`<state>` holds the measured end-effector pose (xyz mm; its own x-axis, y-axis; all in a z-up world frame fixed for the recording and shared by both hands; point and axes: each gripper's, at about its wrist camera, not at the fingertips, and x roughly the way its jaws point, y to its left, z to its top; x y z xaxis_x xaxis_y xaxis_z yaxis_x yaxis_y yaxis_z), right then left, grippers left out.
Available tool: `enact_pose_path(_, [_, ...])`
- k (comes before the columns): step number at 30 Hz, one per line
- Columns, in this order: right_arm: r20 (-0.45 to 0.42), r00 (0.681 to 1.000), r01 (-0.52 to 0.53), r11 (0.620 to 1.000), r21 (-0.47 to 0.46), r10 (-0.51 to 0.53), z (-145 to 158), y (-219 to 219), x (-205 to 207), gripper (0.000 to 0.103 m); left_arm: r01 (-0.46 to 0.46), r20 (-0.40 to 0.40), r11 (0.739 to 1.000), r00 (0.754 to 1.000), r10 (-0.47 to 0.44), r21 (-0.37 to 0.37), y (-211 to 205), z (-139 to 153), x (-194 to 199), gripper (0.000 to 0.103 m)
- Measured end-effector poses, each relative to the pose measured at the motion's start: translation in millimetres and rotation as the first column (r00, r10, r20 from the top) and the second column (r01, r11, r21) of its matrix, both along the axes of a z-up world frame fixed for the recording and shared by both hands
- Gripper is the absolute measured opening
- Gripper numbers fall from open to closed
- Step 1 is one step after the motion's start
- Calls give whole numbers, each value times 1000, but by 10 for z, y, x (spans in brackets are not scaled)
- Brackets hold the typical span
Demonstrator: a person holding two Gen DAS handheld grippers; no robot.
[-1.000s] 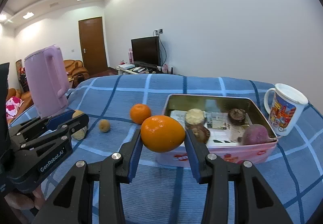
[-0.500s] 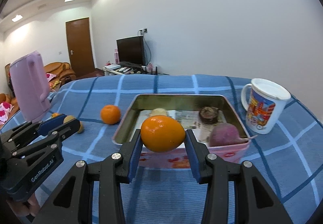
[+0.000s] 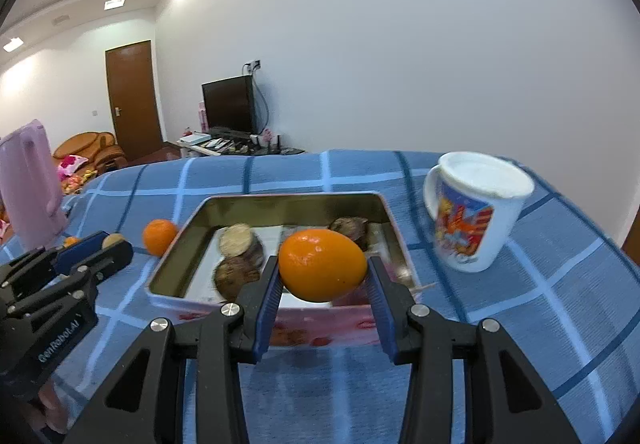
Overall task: Organize fruits
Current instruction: 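Lower the orange into the tin and open the right tool while the left tool releases the brown fruit there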
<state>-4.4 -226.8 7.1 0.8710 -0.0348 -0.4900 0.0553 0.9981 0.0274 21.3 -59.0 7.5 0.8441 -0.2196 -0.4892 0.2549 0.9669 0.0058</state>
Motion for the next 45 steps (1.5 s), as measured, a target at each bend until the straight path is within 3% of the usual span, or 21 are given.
enact_pose_path(3, [14, 999, 32, 999, -31, -32, 16, -79, 37, 44, 11, -7, 1000, 1000, -11, -9, -70, -5, 66, 29])
enact_pose_path(9, [-13, 999, 39, 999, 8, -39, -17, -226, 183, 44, 33, -15, 999, 999, -34, -22, -218, -8, 181, 29])
enact_pose_path(15, [-24, 1000, -13, 1000, -12, 13, -27, -129, 336, 44, 58, -50, 998, 997, -60, -29, -364, -33, 343, 29])
enact_pose_path(25, [-97, 992, -74, 994, 77, 81, -110, -196, 637, 44, 51, -106, 998, 993, -54, -34, -407, -77, 496, 29])
enact_pose_path(40, [-168, 979, -115, 993, 24, 117, -170, -19, 908, 44, 3, -192, 1000, 981, -1, 8, -525, -189, 734, 29])
enact_pose_path(45, [-184, 978, -102, 995, -13, 98, -190, 27, 975, 45, -9, -186, 999, 982, 18, 48, -588, -204, 740, 28])
